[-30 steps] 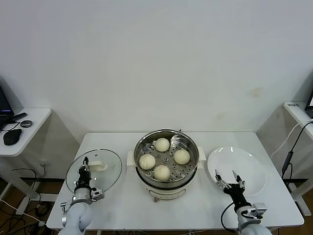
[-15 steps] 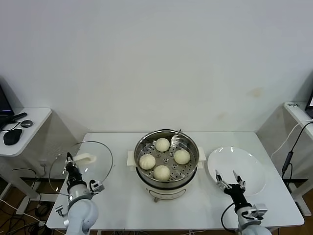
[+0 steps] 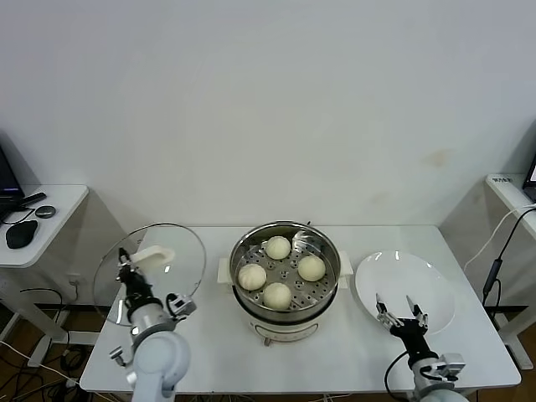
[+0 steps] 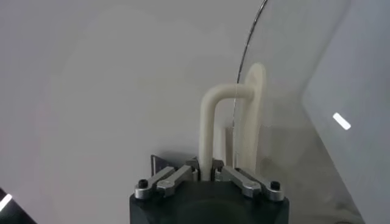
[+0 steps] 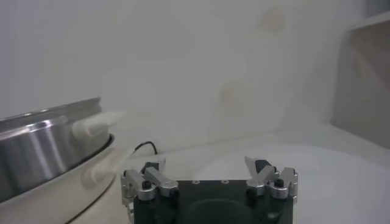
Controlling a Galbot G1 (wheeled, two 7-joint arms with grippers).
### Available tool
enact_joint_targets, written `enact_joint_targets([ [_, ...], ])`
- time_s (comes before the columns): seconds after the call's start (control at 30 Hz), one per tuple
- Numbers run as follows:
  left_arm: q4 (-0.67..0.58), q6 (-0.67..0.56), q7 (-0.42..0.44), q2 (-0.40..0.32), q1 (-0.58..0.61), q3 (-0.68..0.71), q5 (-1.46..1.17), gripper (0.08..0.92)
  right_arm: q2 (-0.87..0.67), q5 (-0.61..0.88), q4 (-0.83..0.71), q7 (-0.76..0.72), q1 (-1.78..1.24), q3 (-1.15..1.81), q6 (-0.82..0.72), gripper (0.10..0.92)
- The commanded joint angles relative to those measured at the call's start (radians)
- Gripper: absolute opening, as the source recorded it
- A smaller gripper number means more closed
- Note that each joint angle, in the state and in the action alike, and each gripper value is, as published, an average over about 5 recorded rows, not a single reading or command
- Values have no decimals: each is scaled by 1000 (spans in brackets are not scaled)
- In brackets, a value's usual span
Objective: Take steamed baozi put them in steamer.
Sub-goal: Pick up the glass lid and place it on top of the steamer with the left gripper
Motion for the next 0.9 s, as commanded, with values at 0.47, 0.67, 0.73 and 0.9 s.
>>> enact_joint_targets([
  [0.47, 16, 45, 139, -45, -173, 539, -57, 171, 30, -53, 2, 4, -47, 53, 1, 823],
  [0.67, 108, 46, 96, -46, -203, 601, -119, 171, 35, -62, 1, 6, -47, 53, -1, 823],
  [0.73, 118, 46, 97, -48, -212, 610, -125, 171, 33, -62, 0, 6, -50, 56, -1, 823],
  [0.9, 136, 46, 104, -48, -230, 615, -85, 171, 35, -63, -1, 7, -49, 59, -1, 823],
])
